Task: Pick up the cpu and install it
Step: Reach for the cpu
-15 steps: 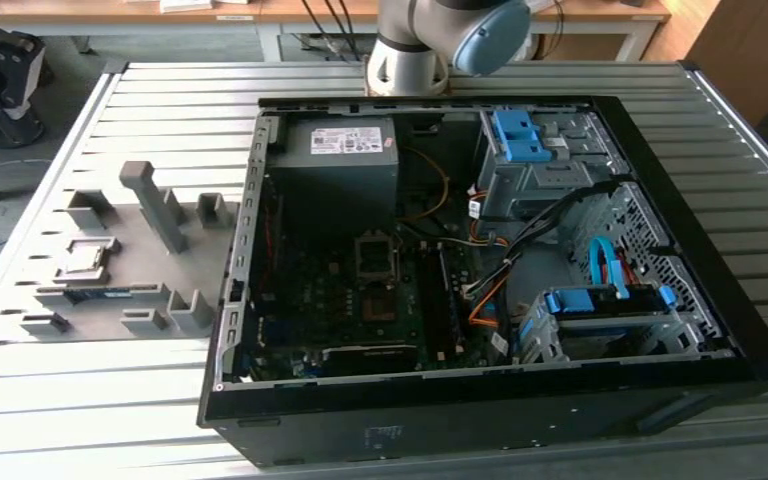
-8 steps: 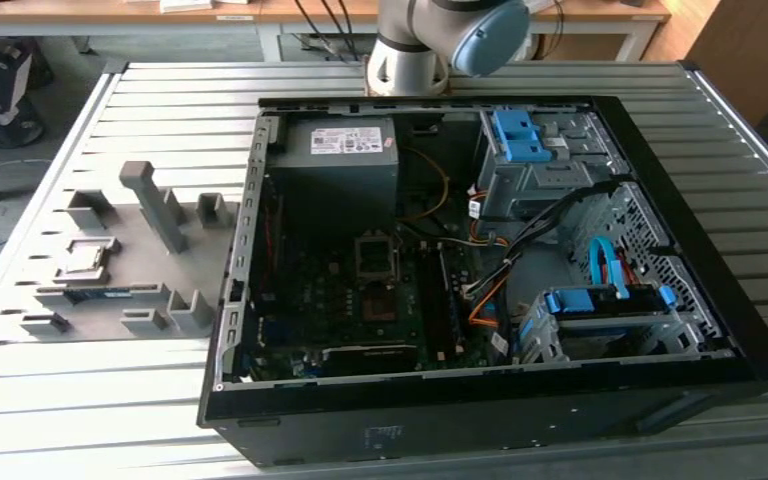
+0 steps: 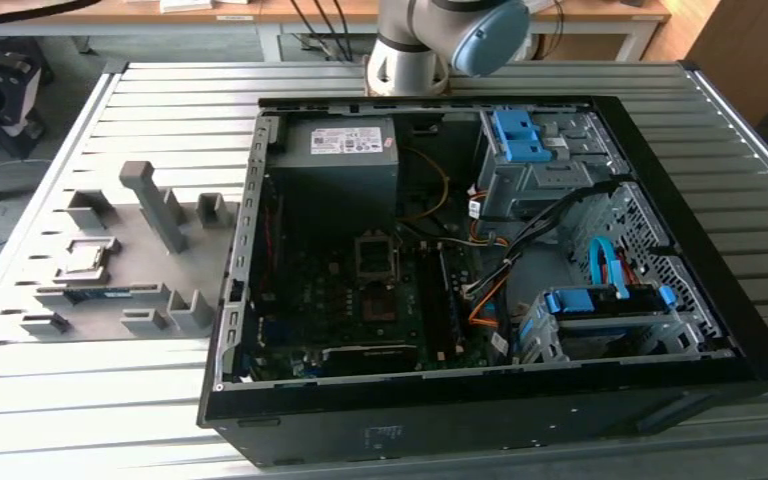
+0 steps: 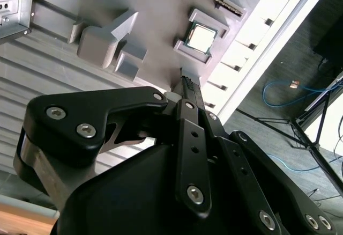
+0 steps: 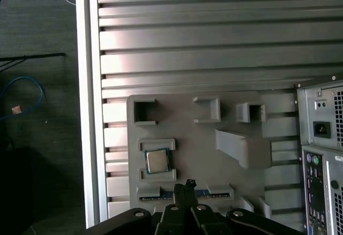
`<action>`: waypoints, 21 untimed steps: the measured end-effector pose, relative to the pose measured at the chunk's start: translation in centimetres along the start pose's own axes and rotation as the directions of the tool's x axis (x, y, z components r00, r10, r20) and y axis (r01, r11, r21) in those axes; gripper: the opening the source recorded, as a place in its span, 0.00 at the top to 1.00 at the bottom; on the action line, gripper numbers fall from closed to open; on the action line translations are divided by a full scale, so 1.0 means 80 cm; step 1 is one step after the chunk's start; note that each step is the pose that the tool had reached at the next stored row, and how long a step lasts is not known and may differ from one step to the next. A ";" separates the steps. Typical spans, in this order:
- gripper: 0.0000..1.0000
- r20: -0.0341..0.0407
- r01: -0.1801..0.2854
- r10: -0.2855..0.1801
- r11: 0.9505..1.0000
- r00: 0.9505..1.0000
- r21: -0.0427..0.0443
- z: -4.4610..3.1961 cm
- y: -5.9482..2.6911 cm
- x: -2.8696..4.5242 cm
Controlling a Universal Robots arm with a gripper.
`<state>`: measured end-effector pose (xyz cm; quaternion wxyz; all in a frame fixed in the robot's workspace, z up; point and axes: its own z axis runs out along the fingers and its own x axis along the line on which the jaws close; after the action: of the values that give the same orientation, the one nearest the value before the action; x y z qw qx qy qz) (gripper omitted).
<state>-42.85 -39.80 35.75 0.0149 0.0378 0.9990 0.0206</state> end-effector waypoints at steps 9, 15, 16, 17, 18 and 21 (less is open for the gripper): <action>0.90 0.000 0.000 0.000 1.000 1.000 0.000 0.0146 -0.001 0.0004; 0.90 0.000 0.000 0.000 1.000 1.000 0.000 0.0227 -0.001 0.0006; 0.90 0.000 0.000 0.000 1.000 1.000 0.000 0.0241 -0.001 0.0007; 0.90 0.000 0.000 0.000 1.000 1.000 0.000 0.0253 -0.001 0.0007; 0.90 0.000 0.000 0.000 1.000 1.000 0.000 0.0265 -0.001 0.0008; 0.90 0.000 0.000 0.000 1.000 1.000 0.000 0.0301 -0.001 0.0009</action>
<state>-42.86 -39.80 33.34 0.0149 0.0378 0.9990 0.0206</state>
